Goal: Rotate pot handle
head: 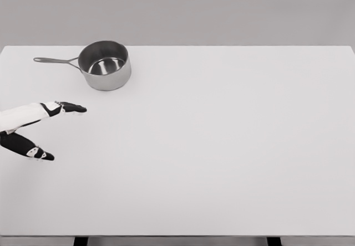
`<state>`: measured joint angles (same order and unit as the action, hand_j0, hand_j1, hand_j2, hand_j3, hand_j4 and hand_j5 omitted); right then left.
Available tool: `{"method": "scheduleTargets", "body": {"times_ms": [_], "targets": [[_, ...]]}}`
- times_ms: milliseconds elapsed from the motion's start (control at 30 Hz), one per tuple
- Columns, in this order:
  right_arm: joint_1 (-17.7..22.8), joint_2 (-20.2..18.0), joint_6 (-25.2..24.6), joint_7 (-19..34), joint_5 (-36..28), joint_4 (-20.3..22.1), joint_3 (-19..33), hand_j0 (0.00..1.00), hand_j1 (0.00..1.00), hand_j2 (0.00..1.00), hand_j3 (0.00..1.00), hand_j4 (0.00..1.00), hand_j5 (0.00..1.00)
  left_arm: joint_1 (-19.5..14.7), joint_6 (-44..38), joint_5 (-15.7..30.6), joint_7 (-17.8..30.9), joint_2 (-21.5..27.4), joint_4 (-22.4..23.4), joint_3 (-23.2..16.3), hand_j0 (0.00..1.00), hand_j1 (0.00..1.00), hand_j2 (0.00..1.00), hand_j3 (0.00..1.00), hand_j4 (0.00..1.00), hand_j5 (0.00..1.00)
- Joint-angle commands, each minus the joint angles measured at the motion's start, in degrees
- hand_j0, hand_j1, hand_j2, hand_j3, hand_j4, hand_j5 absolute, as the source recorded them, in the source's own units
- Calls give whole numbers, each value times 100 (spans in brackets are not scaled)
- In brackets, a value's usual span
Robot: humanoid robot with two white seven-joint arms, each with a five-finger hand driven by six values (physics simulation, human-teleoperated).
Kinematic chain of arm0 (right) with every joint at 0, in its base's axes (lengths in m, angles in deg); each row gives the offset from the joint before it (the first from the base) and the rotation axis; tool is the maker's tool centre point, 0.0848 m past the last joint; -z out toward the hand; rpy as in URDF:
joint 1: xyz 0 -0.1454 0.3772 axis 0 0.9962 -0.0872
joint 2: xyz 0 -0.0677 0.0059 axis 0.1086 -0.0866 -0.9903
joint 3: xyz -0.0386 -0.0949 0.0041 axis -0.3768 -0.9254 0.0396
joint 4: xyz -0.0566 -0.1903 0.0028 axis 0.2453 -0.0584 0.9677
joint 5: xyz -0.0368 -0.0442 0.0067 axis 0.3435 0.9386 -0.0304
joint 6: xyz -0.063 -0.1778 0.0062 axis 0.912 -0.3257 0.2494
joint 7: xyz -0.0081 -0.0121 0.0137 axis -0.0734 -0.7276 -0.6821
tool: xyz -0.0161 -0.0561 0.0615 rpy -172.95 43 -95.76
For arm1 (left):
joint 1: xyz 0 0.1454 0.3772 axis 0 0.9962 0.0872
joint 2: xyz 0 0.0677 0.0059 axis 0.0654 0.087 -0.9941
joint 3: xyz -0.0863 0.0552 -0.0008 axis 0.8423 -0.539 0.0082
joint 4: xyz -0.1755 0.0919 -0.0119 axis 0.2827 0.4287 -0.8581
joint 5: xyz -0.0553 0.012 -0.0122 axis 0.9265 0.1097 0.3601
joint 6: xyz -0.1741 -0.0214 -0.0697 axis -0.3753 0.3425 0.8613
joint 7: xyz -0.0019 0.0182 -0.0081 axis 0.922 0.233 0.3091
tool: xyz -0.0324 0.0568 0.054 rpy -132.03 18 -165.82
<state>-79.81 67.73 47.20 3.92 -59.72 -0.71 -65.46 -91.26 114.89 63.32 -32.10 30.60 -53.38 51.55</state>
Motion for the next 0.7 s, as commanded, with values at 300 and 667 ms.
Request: {"method": "scheduleTargets", "body": {"times_ms": [300, 667], "targets": [[0, 0, 0, 0, 0, 0, 1, 100, 100, 100, 100, 100, 100, -9, 245, -3, -2, -792, -620, 702, 100, 100, 100, 100, 100, 100], [0, 0, 0, 0, 0, 0, 1, 100, 100, 100, 100, 100, 100, 123, 245, -539, -2, -2207, -559, 754, 100, 100, 100, 100, 100, 100]]}}
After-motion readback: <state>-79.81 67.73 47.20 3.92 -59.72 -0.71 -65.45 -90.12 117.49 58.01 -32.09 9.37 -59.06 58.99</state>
